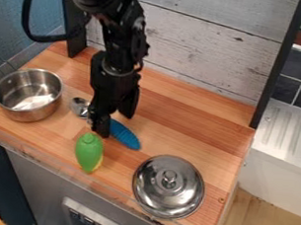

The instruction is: Moved the blue spoon to the top right of the table.

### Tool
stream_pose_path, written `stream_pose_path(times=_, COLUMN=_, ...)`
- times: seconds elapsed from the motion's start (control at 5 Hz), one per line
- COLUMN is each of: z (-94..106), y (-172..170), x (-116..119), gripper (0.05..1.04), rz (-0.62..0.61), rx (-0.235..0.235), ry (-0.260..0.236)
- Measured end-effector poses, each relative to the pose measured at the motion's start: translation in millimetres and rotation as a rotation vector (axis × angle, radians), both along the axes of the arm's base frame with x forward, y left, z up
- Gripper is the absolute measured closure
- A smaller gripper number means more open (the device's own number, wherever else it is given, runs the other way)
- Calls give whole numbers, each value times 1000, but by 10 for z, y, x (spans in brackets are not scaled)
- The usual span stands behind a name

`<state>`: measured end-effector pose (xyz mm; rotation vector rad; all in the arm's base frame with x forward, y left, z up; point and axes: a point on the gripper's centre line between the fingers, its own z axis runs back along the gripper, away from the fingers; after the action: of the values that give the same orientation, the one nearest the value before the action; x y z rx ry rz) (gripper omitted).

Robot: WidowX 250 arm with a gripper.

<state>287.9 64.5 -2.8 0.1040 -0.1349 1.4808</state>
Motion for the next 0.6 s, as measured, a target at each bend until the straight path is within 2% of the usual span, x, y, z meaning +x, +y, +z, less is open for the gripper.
stream_pose_path(times=0.4, z=-23, y=-8, x=-78, gripper=687, rz=-26, rx=1, ry=-7)
stream_pose_path(times=0.6, z=1, y=40, x=-146, gripper=719, rz=-5, rx=-20, ry=-4)
